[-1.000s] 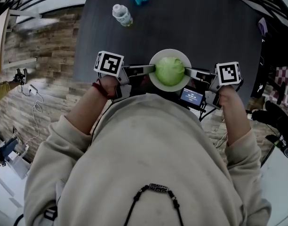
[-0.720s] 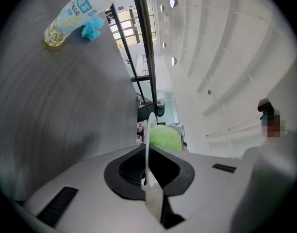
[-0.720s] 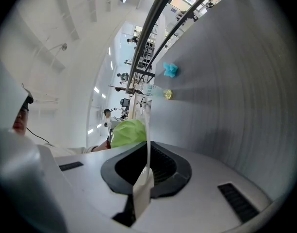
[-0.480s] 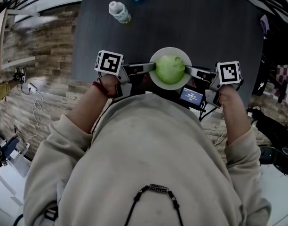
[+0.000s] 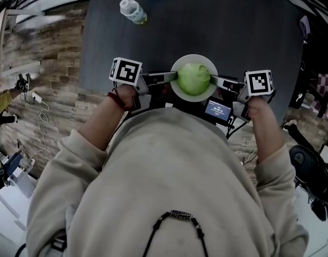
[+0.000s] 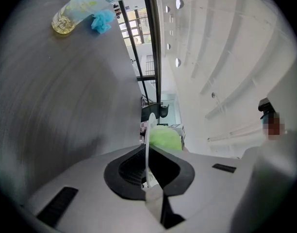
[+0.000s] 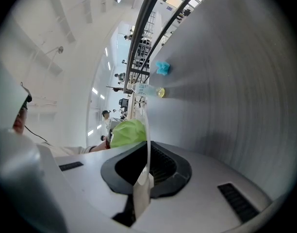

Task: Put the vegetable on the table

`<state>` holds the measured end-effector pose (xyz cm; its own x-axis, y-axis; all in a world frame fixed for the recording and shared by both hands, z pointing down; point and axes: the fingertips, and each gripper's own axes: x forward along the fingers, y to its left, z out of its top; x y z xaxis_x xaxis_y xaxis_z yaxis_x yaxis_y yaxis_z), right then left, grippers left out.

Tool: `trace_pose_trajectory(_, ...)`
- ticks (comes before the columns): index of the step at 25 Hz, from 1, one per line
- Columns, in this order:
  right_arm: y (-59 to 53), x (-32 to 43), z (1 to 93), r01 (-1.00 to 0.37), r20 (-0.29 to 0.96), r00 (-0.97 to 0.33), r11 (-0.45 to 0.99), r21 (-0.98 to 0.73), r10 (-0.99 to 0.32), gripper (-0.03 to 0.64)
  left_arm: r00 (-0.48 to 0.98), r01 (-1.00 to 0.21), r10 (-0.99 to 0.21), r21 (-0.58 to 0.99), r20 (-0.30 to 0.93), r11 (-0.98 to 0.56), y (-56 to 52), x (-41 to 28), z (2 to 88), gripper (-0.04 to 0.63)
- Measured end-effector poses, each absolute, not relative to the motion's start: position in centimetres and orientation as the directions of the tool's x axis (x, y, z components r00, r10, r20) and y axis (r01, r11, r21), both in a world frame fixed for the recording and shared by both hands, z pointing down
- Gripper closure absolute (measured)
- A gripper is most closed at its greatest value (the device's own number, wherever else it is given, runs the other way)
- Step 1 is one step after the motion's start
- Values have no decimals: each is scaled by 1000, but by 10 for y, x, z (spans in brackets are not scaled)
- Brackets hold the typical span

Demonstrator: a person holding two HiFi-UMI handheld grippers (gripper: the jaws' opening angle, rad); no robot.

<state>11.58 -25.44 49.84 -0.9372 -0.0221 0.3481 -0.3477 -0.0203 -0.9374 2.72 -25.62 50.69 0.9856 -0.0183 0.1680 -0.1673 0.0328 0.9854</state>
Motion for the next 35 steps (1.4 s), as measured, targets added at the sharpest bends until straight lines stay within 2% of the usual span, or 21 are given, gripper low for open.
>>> trace_pose_trajectory(12, -251, 118, 518, -354, 355, -934, -37, -935, -28, 592, 981, -195, 18, 981, 195, 13, -255, 28, 525, 580)
trace_pose_trajectory(26, -256, 123, 551, -320, 322, -946, -61, -946, -31, 592, 983, -181, -25, 981, 183, 72, -256, 36, 558, 580)
trace_pose_trajectory(30, -252, 133, 571, -383, 385, -923, -68, -921, -16, 592, 979, -200, -28, 978, 202, 65, -253, 38, 573, 580)
trace_pose_trajectory(35, -257, 135, 590, -394, 397, -918, -79, -916, -25, 592, 972, -226, -41, 971, 230, 75, -259, 38, 593, 580)
